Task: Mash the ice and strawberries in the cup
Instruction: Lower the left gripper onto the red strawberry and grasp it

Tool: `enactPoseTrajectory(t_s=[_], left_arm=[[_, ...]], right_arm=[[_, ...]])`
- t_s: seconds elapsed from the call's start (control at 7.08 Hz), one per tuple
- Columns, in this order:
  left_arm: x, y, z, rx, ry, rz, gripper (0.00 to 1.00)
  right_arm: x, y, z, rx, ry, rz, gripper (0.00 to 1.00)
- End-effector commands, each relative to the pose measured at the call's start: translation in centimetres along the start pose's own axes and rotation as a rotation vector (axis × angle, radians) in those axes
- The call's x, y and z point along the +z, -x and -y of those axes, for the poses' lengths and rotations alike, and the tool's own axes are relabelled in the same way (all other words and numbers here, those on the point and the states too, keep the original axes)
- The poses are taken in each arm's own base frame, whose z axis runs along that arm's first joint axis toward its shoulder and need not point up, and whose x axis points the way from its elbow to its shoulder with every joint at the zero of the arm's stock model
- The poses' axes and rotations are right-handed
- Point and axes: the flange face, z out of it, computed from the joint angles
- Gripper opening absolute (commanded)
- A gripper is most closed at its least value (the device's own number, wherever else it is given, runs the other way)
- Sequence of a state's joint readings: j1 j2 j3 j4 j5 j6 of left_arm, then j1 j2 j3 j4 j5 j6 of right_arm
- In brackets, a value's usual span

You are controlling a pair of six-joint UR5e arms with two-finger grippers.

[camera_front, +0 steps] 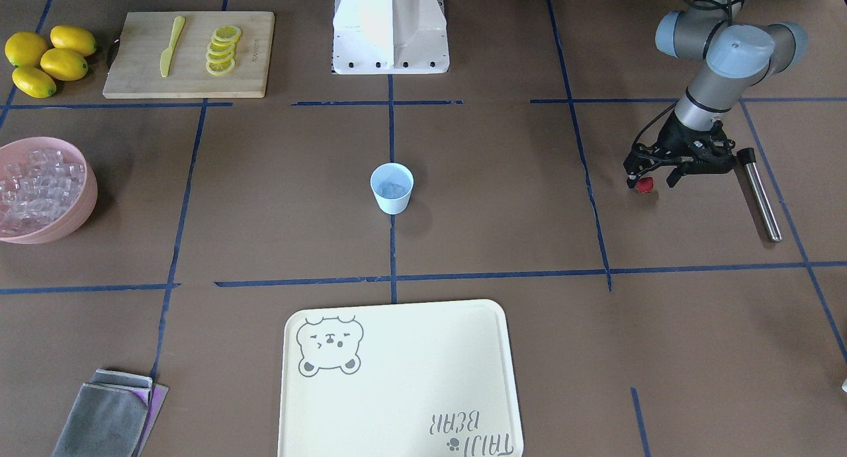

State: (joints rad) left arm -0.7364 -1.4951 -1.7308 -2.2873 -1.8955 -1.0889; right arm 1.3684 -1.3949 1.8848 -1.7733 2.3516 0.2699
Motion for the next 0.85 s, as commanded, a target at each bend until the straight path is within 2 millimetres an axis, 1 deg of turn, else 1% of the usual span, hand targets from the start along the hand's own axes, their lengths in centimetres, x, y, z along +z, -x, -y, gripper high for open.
enactPoseTrajectory(t_s=[0.0, 0.42, 0.56, 0.71], left_arm=[[0.0, -0.1, 0.0, 0.000, 0.000, -0.001, 0.60], [-0.1, -0.3, -0.3, 0.008, 0.004, -0.006, 0.09], [-1.3, -1.0, -0.2, 0.011, 0.007, -0.026, 0.00], [-3.8, -3.2, -0.6, 0.006, 0.084, -0.065, 0.00]], right_arm=[[-0.2, -0.3, 0.0, 0.004, -0.003, -0.001, 0.99], [-0.5, -0.5, 0.1, 0.007, -0.008, -0.001, 0.99], [-0.6, -0.7, 0.0, 0.011, -0.011, -0.002, 0.99], [-1.0, -1.1, 0.1, 0.010, -0.018, -0.003, 0.99]])
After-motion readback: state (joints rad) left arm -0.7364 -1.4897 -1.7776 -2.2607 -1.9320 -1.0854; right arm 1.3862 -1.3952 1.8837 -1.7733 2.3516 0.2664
